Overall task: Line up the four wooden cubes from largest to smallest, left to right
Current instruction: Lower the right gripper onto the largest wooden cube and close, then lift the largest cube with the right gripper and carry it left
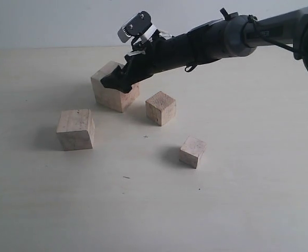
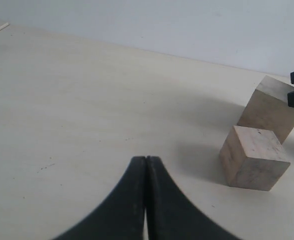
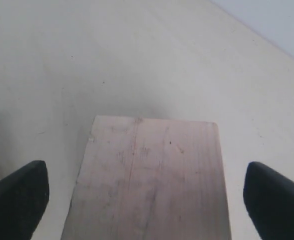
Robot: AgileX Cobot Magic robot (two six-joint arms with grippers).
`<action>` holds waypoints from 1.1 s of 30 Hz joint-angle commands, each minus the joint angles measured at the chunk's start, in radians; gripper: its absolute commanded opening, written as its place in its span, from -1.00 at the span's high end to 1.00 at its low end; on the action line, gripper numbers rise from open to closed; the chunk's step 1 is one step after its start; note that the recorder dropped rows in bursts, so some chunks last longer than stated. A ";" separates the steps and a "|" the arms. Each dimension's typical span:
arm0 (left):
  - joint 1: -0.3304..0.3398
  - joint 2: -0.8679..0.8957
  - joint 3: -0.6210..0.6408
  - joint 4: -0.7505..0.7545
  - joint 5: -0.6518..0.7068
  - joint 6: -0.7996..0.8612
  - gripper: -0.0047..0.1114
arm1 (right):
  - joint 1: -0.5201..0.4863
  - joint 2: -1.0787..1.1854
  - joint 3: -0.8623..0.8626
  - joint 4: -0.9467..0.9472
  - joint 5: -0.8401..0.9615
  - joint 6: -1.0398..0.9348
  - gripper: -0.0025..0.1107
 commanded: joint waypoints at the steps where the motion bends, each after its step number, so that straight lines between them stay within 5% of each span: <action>1: -0.008 -0.005 0.003 -0.003 -0.001 0.000 0.92 | -0.004 0.016 -0.005 0.013 0.011 -0.014 -0.89; 15: -0.008 -0.005 0.003 -0.003 -0.001 0.000 0.92 | -0.004 0.067 -0.044 0.047 0.022 -0.052 -0.78; 18: -0.008 -0.005 0.003 -0.003 -0.001 0.000 0.92 | -0.004 0.065 -0.065 0.010 0.026 0.034 -0.38; 23: -0.008 -0.005 0.003 -0.003 -0.001 0.000 0.92 | -0.004 0.039 -0.077 -0.160 0.034 0.184 0.88; 33: -0.008 -0.005 0.003 -0.003 -0.001 0.000 0.92 | 0.015 -0.078 -0.077 -0.158 0.210 0.223 0.96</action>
